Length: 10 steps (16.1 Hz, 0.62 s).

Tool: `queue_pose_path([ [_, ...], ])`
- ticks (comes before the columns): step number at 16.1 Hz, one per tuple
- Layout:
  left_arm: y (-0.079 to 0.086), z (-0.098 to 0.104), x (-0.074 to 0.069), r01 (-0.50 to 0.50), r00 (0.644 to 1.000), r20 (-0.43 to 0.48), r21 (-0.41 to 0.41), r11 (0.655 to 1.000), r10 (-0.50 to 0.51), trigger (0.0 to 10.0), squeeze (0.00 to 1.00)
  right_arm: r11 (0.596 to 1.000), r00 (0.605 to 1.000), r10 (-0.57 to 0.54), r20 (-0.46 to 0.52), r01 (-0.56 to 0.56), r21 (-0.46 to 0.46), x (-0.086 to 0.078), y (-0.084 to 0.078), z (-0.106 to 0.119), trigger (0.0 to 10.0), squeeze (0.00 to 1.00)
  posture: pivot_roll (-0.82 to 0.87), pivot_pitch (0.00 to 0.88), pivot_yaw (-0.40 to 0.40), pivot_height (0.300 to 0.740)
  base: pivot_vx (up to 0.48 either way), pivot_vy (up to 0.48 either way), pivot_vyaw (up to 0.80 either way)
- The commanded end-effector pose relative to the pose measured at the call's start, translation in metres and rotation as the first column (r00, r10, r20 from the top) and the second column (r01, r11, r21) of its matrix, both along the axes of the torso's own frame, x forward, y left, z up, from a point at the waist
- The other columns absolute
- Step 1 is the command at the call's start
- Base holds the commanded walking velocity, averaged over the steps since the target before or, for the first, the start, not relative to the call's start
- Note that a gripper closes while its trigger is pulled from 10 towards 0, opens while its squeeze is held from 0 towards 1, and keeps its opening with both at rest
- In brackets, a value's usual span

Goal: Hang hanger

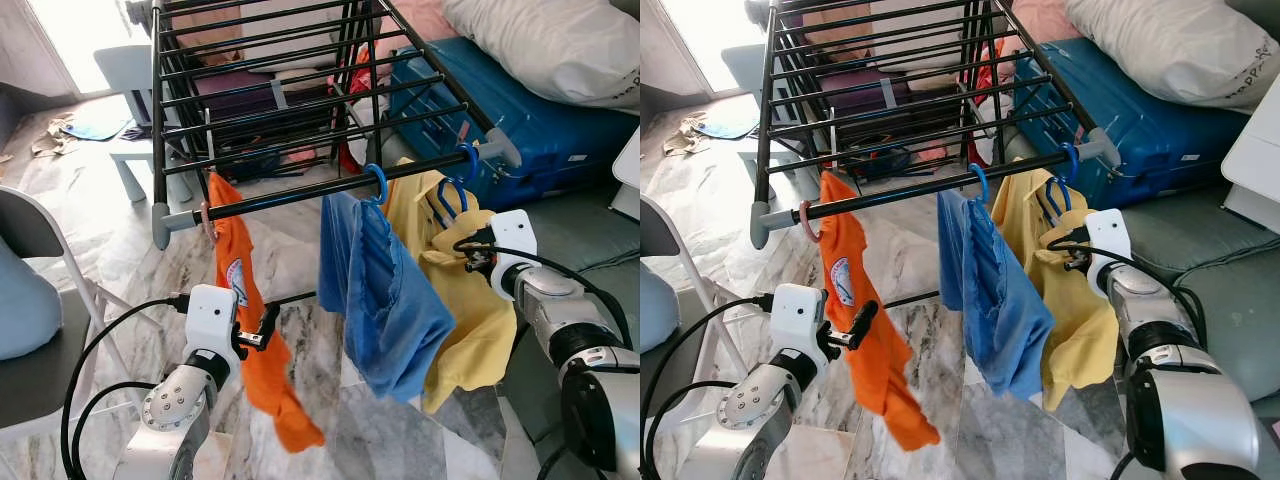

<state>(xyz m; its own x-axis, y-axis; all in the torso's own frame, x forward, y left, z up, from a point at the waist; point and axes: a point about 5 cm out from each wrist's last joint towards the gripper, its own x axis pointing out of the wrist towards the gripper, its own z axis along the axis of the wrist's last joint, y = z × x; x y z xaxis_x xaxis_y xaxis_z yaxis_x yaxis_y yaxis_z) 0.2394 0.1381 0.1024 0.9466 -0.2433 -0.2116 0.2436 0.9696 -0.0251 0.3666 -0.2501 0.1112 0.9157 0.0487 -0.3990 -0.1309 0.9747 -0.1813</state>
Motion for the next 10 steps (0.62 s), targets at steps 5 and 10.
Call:
queue_pose_path([
  [5,0.000,0.000,-0.001,-0.011,1.000,0.000,0.009,1.000,0.011,10.0,0.00,1.000,1.000,-0.004,0.030,0.003,0.021,0.006,0.005,0.009,0.0,0.00,0.00,0.091,0.075,0.740,0.000,0.000,0.00],
  [10,-0.006,-0.001,0.004,-0.012,1.000,0.003,-0.010,1.000,0.012,10.0,0.00,0.999,0.997,0.037,0.068,-0.039,0.026,0.012,0.007,0.022,0.0,0.00,-0.03,0.084,0.066,0.740,0.000,0.000,0.00],
])
